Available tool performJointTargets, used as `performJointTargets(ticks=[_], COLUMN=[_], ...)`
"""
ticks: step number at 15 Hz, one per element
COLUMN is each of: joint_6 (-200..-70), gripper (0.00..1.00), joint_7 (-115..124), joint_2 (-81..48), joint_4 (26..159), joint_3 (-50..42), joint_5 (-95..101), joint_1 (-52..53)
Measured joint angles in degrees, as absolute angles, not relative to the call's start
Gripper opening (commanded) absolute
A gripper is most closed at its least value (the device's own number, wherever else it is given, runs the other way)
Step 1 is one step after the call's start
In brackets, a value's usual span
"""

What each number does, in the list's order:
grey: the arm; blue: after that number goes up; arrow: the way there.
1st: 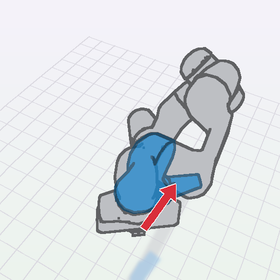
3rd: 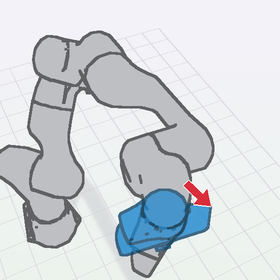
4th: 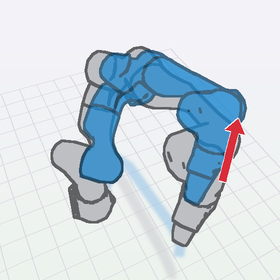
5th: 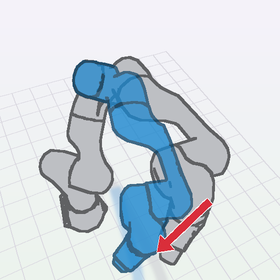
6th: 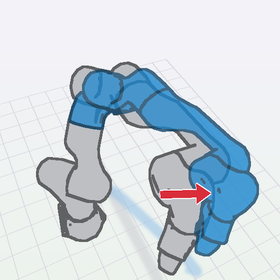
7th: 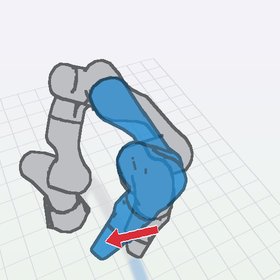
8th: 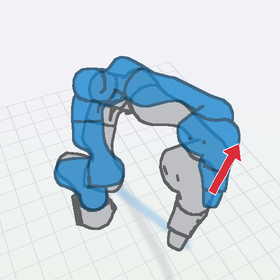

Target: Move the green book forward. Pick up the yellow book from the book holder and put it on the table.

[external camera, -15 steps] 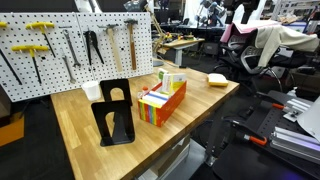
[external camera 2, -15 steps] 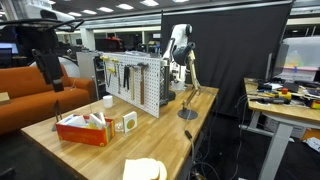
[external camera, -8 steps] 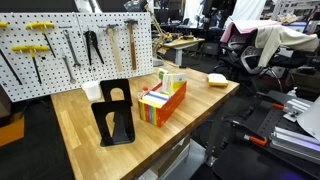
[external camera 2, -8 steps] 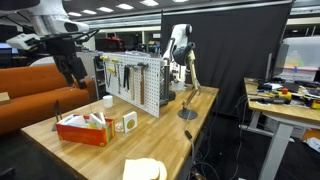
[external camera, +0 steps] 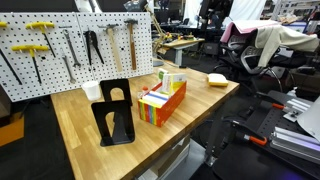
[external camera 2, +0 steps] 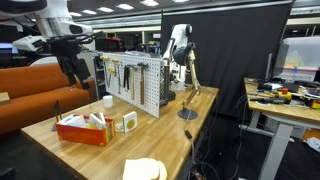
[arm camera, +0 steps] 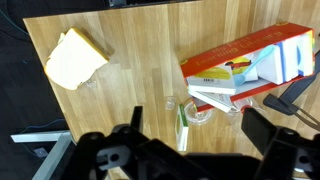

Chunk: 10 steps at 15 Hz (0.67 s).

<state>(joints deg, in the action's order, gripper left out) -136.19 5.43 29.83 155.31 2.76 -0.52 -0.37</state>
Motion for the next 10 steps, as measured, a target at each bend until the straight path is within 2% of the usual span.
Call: performJointTargets(ticks=[5, 10], joint_6=[-139.6, -146.9], gripper=[1.00, 1.00], joint_7=[5.5, 6.3], joint_2=[26.6, 9.8], joint_4=[154.3, 145.2], joint_3=[3.4, 5.8], joint_5=[-0.4, 3.8], joint_1=[0.1, 0.4])
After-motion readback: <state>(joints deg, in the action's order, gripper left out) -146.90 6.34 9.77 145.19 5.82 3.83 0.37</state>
